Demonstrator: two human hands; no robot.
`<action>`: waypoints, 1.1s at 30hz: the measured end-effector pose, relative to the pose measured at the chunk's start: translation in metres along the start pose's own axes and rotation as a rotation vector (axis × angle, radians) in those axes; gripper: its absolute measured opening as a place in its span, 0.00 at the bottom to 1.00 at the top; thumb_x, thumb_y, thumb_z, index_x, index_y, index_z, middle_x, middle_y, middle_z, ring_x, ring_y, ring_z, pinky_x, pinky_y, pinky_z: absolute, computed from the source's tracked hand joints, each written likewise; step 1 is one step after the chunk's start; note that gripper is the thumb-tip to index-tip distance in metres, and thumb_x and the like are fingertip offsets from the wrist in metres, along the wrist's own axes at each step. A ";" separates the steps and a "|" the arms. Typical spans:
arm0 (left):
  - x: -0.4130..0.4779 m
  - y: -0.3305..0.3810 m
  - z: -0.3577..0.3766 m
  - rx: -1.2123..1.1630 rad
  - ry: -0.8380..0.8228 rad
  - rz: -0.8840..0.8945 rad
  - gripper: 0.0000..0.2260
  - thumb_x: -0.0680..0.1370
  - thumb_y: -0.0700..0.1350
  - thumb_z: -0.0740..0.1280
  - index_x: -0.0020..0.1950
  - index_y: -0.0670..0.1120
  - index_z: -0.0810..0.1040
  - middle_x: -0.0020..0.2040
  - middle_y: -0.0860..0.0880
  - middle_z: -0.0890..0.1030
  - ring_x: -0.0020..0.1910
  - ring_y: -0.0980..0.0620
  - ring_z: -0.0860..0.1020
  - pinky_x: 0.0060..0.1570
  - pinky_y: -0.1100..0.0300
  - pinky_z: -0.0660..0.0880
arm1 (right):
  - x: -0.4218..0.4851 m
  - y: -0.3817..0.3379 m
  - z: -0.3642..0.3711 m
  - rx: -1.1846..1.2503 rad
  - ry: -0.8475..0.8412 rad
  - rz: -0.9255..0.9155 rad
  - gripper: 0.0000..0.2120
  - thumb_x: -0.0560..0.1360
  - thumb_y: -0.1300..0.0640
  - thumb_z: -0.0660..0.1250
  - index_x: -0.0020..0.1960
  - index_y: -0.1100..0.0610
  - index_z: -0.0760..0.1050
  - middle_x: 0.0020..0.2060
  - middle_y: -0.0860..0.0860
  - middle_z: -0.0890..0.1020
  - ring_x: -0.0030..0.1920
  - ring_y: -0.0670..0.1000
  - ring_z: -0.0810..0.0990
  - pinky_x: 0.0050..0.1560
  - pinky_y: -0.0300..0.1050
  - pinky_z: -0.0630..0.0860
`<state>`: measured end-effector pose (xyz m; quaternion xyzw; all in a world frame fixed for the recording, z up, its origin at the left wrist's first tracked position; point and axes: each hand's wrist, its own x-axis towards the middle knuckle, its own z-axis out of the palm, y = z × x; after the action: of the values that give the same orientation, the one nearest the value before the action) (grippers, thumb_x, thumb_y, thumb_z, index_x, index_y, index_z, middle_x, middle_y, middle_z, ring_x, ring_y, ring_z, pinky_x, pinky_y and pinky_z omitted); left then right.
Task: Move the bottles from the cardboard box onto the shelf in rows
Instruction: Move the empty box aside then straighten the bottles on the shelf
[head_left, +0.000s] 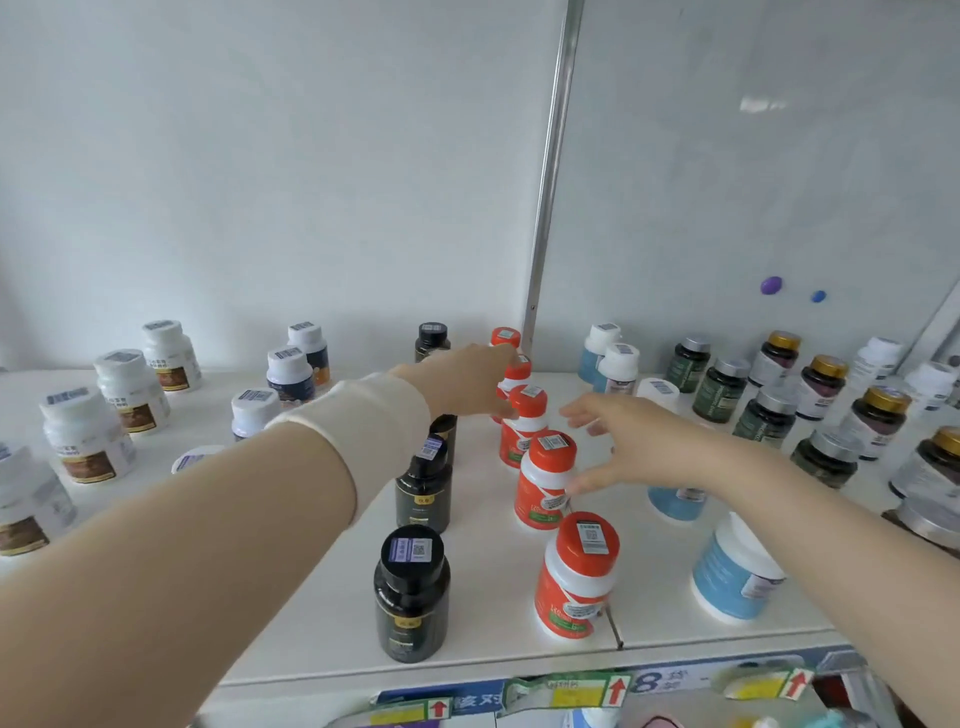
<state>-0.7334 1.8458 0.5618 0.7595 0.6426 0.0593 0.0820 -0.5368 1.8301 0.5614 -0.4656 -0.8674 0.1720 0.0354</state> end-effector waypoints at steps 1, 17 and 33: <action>0.001 0.001 0.002 -0.061 0.003 -0.012 0.28 0.75 0.51 0.68 0.72 0.46 0.63 0.66 0.45 0.74 0.61 0.44 0.75 0.62 0.48 0.72 | -0.001 0.002 0.006 0.066 0.006 0.017 0.39 0.64 0.45 0.75 0.70 0.50 0.63 0.66 0.46 0.71 0.62 0.46 0.72 0.60 0.41 0.71; 0.019 0.012 0.015 -0.219 -0.050 -0.051 0.26 0.76 0.52 0.68 0.71 0.44 0.67 0.67 0.46 0.74 0.63 0.47 0.74 0.63 0.57 0.70 | 0.005 0.011 0.041 0.419 0.037 0.108 0.27 0.68 0.51 0.73 0.65 0.54 0.69 0.60 0.49 0.77 0.51 0.46 0.75 0.47 0.37 0.72; 0.031 0.009 0.013 -0.229 -0.103 -0.026 0.23 0.75 0.47 0.69 0.69 0.44 0.70 0.65 0.46 0.76 0.61 0.48 0.75 0.58 0.60 0.72 | 0.003 0.012 0.046 0.496 0.092 0.092 0.26 0.69 0.54 0.73 0.65 0.55 0.70 0.62 0.51 0.77 0.50 0.47 0.75 0.49 0.42 0.75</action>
<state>-0.7175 1.8741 0.5505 0.7387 0.6365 0.0922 0.2019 -0.5396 1.8264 0.5139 -0.4892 -0.7740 0.3593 0.1801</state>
